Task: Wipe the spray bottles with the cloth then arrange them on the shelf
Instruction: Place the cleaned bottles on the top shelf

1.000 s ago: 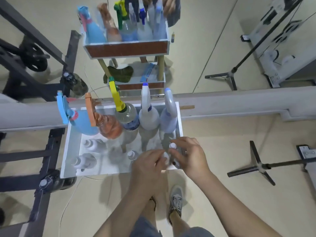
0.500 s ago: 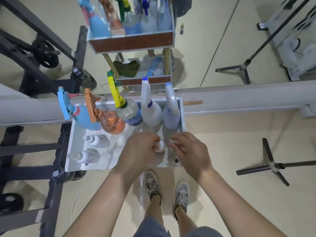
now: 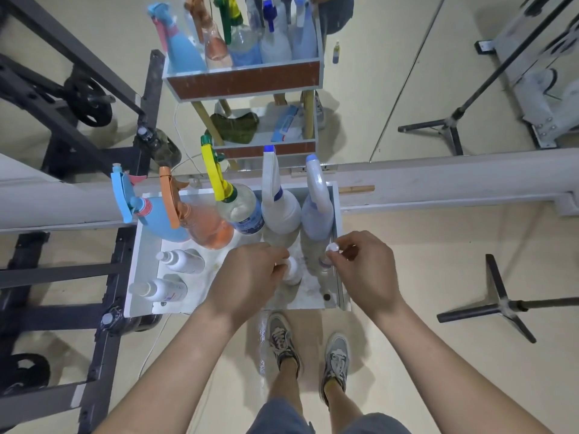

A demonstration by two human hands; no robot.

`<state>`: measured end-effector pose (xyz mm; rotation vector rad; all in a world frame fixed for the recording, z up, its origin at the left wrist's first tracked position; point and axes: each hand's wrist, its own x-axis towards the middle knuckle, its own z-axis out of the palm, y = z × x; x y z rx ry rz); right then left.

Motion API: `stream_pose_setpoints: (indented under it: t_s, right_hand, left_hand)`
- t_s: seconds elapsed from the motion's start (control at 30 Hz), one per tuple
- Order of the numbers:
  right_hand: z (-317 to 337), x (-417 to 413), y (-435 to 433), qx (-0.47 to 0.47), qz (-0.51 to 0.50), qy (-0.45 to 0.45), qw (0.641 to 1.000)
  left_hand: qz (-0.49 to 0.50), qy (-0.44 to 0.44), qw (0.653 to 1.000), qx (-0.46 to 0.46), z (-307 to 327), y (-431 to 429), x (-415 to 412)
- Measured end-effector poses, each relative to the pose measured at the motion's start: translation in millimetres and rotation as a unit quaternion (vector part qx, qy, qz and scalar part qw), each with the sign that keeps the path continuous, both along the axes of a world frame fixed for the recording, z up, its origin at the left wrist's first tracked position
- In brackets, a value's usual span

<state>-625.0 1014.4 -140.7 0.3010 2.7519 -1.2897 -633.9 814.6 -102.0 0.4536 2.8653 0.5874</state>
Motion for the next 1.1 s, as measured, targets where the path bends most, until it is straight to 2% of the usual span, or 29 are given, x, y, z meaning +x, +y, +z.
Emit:
stream_pose_setpoints:
  t_s: [0.13,0.23,0.47,0.57,0.8,1.1]
  right_hand:
    - [-0.1,22.0,-8.7,-0.013,-0.060,-0.022,0.998]
    - [-7.2,36.2,-21.9,-0.031,-0.112,0.014,0.993]
    - [-10.4,38.9,-29.9,-0.045,-0.140,0.081,0.986]
    - [-8.9,34.2,-26.8,-0.041,-0.142,0.084,0.985]
    - [-5.2,16.0,-27.2,-0.066,-0.186,0.027,0.980]
    - [-14.9,16.7,-47.3,-0.045,-0.206,0.055,0.976]
  left_hand:
    - [0.029,0.009,0.999,0.020,-2.8,12.8,-4.3]
    - [-0.005,0.022,0.999,0.038,-9.3,22.4,-9.2]
    - [-0.058,0.021,0.994,0.094,-11.1,38.7,-20.9]
    - [-0.021,0.022,0.994,0.105,-14.0,42.6,-23.9]
    - [0.111,-0.004,0.990,0.090,-3.8,40.9,-12.4]
    - [0.276,-0.038,0.951,0.135,-3.3,58.0,-1.7]
